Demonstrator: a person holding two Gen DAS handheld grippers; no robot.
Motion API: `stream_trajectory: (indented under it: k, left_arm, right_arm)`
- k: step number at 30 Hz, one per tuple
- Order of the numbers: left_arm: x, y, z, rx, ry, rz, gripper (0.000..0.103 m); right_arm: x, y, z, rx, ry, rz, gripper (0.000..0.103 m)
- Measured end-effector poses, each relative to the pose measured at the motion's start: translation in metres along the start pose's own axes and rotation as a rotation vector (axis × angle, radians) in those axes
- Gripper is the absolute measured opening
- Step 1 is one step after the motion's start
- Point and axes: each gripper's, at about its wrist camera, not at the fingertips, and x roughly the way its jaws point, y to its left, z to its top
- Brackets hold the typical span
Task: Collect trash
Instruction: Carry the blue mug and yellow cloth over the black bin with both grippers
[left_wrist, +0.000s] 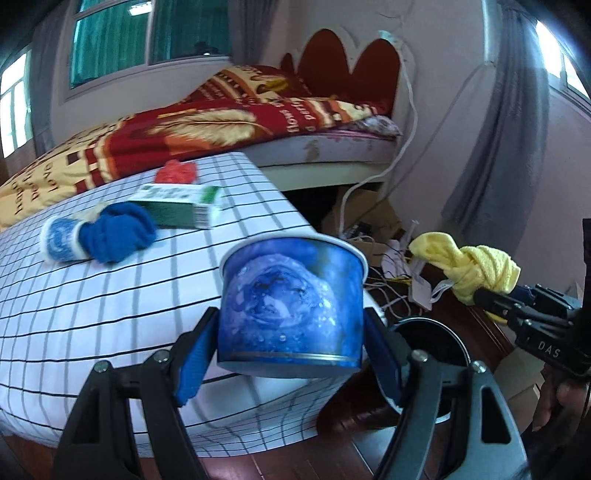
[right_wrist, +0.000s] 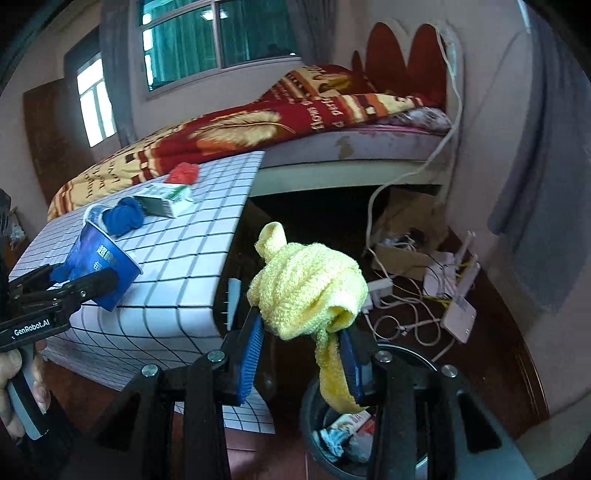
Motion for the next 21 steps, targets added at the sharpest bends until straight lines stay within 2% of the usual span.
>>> stream_trajectory:
  k: [11,21]
  left_arm:
    - [0.019,-0.062,-0.002,0.084,0.032,-0.096,0.076]
    - [0.044,-0.117,-0.014,0.153,0.093,-0.178,0.076]
  right_arm:
    - [-0.006,-0.047,-0.027,0.057,0.039,-0.067,0.042]
    - [-0.012,-0.088,-0.055,0.095,0.086,-0.119,0.042]
